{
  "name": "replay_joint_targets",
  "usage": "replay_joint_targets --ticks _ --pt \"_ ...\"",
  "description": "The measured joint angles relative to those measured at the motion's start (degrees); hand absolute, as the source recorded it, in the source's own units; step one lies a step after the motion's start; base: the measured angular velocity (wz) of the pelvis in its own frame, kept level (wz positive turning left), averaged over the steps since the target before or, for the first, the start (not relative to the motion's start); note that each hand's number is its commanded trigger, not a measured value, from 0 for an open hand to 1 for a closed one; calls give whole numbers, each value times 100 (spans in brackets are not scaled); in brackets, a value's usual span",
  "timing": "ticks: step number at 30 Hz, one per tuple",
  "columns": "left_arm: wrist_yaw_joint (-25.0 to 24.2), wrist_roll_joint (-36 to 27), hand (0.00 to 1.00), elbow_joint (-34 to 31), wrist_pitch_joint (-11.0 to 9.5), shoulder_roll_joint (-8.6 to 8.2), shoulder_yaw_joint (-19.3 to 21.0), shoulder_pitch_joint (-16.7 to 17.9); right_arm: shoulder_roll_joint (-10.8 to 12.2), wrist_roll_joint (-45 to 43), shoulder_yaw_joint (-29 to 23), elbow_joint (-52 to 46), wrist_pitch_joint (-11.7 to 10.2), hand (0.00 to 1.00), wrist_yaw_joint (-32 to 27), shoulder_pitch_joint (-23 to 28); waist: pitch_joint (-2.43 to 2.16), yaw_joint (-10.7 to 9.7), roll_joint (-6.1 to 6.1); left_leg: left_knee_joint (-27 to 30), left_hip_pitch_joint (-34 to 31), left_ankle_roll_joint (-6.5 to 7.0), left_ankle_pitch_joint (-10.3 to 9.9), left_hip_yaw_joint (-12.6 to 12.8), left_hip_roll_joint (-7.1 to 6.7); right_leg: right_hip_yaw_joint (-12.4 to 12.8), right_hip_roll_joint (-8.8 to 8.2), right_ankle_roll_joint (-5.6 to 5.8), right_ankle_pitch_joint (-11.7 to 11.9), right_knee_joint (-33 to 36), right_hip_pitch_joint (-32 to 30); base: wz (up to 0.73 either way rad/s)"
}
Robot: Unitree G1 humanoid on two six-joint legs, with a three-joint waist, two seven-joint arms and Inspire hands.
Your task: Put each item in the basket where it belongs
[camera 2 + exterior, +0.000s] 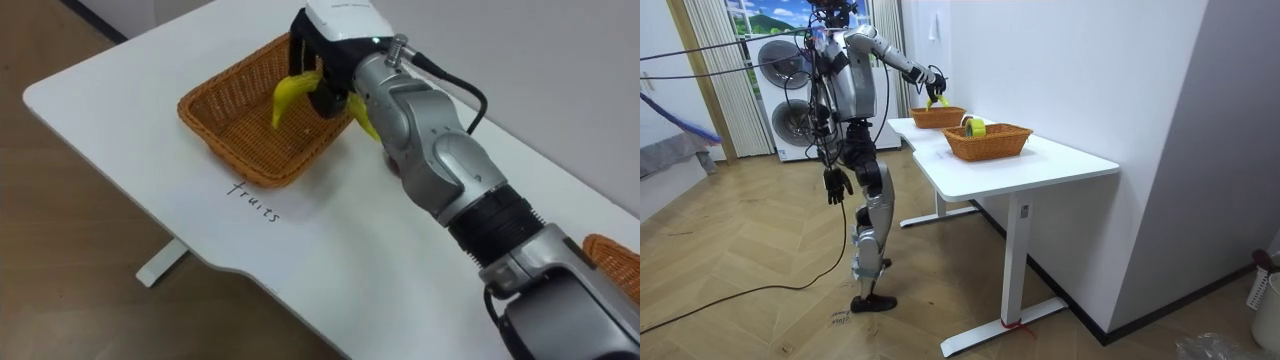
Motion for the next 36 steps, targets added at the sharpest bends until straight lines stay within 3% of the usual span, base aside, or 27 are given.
replay_joint_targets --ticks 19,21,22,23,24,25,36 --pt "-19 -5 0 -5 -7 5 -16 -70 242 -656 733 -224 -18 100 9 28 8 44 -53 -5 15 -1 -1 1 2 -96 -3 0 0 -3 7 0" --pt "-21 -15 0 -5 -6 8 -17 -81 242 -656 776 -224 -12 88 106 28 8 97 -53 -4 16 -1 -1 2 3 -96 -3 0 0 -4 8 0" --pt "-20 -26 0 -5 -6 12 -17 -84 242 -657 806 -224 6 64 111 28 8 113 -53 -4 17 0 -1 -2 2 -96 -3 0 0 -4 12 0" --pt "-18 -50 0 -5 -6 25 -21 -88 242 -658 882 -220 32 29 114 28 8 135 -53 -3 19 -1 -1 -14 2 -100 -2 0 0 -4 20 5" --pt "-11 -63 0 3 -7 48 -57 -88 242 -658 965 -218 26 9 129 28 8 148 -52 -3 19 -1 0 -35 0 -104 -1 0 0 -4 27 7" --pt "-6 -64 0 15 -8 65 -104 -88 242 -660 1015 -216 26 0 137 28 9 153 -52 -2 19 -1 -1 -47 -3 -106 0 0 0 -4 29 9" --pt "3 -119 0 105 -24 140 -140 -110 241 -669 1323 -178 -25 0 194 28 22 170 -66 -3 14 -1 -1 -38 -4 -96 1 0 0 -3 29 1"
